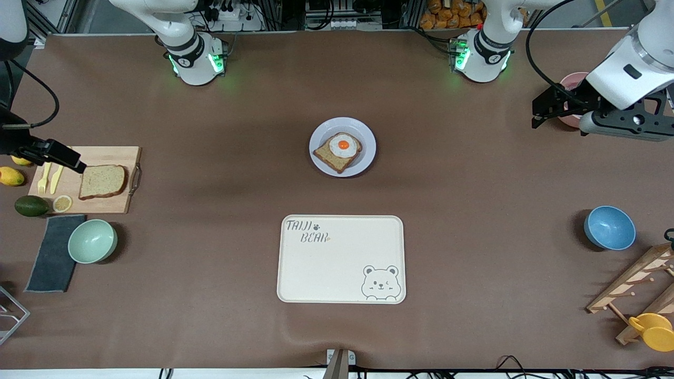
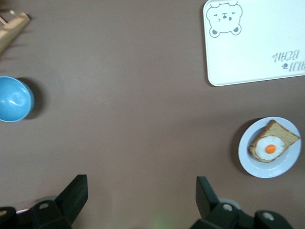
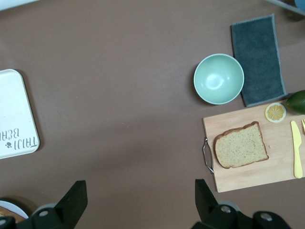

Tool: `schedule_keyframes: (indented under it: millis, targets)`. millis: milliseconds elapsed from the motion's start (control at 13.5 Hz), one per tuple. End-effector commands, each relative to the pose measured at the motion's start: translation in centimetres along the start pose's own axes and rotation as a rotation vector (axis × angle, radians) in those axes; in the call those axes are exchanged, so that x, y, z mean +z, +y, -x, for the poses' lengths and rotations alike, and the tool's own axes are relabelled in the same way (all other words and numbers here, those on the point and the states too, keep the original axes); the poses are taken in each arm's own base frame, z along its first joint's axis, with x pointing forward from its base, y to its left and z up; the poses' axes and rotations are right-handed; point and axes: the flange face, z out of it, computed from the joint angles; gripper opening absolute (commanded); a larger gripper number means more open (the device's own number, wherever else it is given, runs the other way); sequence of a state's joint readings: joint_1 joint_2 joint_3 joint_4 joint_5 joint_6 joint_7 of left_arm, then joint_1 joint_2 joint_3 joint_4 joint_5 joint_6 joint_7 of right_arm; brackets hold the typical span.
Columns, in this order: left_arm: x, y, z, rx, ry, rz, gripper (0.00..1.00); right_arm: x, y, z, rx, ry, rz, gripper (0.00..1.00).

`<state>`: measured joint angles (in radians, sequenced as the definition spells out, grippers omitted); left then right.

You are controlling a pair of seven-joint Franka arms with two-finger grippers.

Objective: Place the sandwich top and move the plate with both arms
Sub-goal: 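Move the left gripper from rest toward the white plate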

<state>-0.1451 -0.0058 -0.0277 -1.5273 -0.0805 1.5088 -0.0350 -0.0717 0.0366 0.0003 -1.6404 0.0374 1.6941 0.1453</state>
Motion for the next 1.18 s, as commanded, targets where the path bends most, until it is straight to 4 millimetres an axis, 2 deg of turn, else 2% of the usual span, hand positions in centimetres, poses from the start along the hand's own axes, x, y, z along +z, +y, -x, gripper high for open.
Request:
schedule_keyframes:
  millis: [0, 148, 369, 591, 812, 960, 1107]
  targets:
    - [0.8, -1.4, 0.2, -0.037, -0.013, 0.070, 1.00, 1.7, 3.1, 0.2, 0.039, -0.039, 0.006, 1.00]
    - [1.3, -1.5, 0.1, -0.042, -0.020, 0.096, 1.00, 4.1, 5.4, 0.6, 0.074, -0.065, 0.008, 1.00]
    - [4.1, -1.1, -0.1, -0.050, -0.061, 0.145, 1.00, 6.6, 9.2, 0.7, 0.036, -0.088, 0.004, 1.00]
    - [8.6, -0.7, -0.3, -0.061, -0.122, 0.179, 1.00, 8.6, 12.1, 0.7, -0.037, -0.095, -0.004, 1.00]
    - [13.3, -0.5, -0.8, -0.072, -0.196, 0.262, 1.00, 12.0, 14.9, 1.0, -0.110, -0.100, -0.013, 1.00]
    - [16.5, 0.2, -1.7, -0.075, -0.255, 0.294, 1.00, 14.1, 17.1, 0.8, -0.095, -0.129, -0.031, 1.00]
    - [20.3, 2.1, -2.0, -0.050, -0.324, 0.314, 1.00, 16.4, 19.2, 0.6, -0.111, -0.154, -0.046, 1.00]
